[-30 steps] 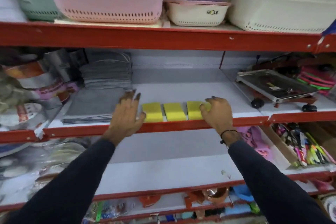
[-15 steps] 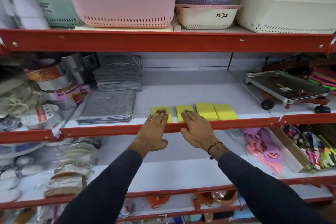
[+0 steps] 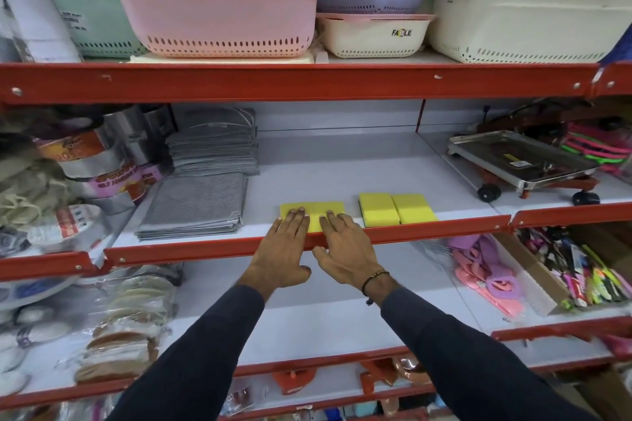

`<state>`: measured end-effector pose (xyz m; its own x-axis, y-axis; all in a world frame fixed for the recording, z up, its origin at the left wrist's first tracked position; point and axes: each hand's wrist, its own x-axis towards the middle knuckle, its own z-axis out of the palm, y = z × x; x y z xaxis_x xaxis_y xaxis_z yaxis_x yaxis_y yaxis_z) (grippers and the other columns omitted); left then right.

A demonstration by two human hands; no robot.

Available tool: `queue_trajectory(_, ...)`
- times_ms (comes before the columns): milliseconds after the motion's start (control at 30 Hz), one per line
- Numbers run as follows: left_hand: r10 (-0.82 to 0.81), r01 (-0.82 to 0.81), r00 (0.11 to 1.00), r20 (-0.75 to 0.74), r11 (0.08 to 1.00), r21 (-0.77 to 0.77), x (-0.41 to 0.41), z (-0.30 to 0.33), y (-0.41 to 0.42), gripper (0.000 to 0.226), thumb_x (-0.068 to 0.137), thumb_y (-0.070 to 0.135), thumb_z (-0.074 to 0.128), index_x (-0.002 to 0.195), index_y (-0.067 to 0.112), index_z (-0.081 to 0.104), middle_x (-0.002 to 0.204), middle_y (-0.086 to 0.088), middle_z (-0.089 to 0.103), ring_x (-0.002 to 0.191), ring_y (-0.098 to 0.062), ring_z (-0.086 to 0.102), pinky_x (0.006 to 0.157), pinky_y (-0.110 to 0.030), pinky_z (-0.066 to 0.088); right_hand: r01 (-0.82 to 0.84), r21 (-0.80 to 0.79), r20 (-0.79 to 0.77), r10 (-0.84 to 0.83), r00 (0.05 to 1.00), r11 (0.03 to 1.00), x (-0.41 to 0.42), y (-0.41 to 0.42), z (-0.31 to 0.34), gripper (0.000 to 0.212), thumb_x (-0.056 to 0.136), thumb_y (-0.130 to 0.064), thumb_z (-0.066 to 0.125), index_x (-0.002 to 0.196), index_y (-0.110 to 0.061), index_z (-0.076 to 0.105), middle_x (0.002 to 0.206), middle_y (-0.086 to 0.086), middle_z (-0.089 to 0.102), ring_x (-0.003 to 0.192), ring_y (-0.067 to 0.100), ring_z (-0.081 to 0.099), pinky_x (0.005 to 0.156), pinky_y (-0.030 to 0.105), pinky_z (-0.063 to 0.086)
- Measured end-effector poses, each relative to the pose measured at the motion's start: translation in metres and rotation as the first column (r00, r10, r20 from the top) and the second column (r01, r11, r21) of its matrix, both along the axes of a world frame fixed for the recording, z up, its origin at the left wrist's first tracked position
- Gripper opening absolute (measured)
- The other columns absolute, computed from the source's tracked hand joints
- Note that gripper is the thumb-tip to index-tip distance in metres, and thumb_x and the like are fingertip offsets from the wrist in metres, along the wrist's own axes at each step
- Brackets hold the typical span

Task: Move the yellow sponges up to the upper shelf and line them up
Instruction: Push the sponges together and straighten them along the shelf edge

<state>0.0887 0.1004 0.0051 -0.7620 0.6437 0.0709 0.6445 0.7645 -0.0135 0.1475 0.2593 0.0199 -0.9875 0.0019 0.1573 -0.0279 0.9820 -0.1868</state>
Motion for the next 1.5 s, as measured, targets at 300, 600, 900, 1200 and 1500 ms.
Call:
queue_trajectory(300,-0.001,0.001,1.000,-0.022,1.000,0.005,0.000,-0.001,0.000,0.107,0.080,0.042,0.061,0.165,0.005,0.006,0.175,-0.014,-0.001,0.162,-0.027,0.000,0.132,-0.044,0.005,0.226,0.017,0.005,-0.226,0.974,0.974,0.003,0.067,0.019,0.096,0.075,-0.062,0.015,0.157,-0.013,0.027,0.164,0.016,0.031,0.154,0.032,0.022,0.127,0.052,0.014)
queue_trajectory(600,0.016,-0.016,1.000,-0.023,1.000,-0.014,0.001,-0.002,0.001,0.108,0.081,0.045,0.061,0.165,0.006,0.005,0.175,-0.013,-0.002,0.162,-0.027,-0.001,0.132,-0.044,0.005,0.160,0.020,0.011,-0.161,0.987,0.987,0.029,0.067,0.000,0.095,0.077,-0.060,0.015,0.152,-0.004,0.032,0.164,0.020,0.031,0.153,0.033,0.027,0.126,0.044,0.019)
queue_trajectory(900,0.032,-0.033,0.999,-0.026,0.998,-0.046,0.003,-0.002,0.003,0.109,0.082,0.047,0.061,0.165,0.007,0.002,0.175,-0.012,-0.005,0.162,-0.026,-0.003,0.132,-0.047,0.006,0.174,0.012,0.031,-0.174,0.984,0.985,0.021,0.041,0.000,0.105,0.072,-0.064,0.007,0.155,-0.002,0.026,0.165,0.019,0.028,0.155,0.032,0.022,0.127,0.045,0.018)
queue_trajectory(1200,0.043,-0.046,0.998,-0.038,0.996,-0.082,0.004,0.000,0.004,0.109,0.083,0.047,0.061,0.165,0.008,0.000,0.175,-0.011,-0.008,0.162,-0.026,-0.004,0.131,-0.048,0.005,0.325,0.041,-0.004,-0.326,0.945,0.945,0.021,0.115,0.022,0.095,0.082,-0.068,0.025,0.160,-0.016,0.009,0.166,0.019,0.026,0.154,0.036,0.021,0.125,0.054,0.018)
queue_trajectory(1500,0.051,-0.054,0.998,-0.038,0.994,-0.093,0.006,-0.003,0.003,0.109,0.083,0.045,0.060,0.165,0.008,-0.002,0.175,-0.012,-0.010,0.162,-0.026,-0.006,0.131,-0.048,0.002,0.349,0.044,0.107,-0.352,0.930,0.936,0.031,0.122,0.005,0.077,0.097,-0.055,0.034,0.157,-0.008,0.021,0.168,0.016,0.019,0.156,0.033,0.017,0.128,0.047,0.013)
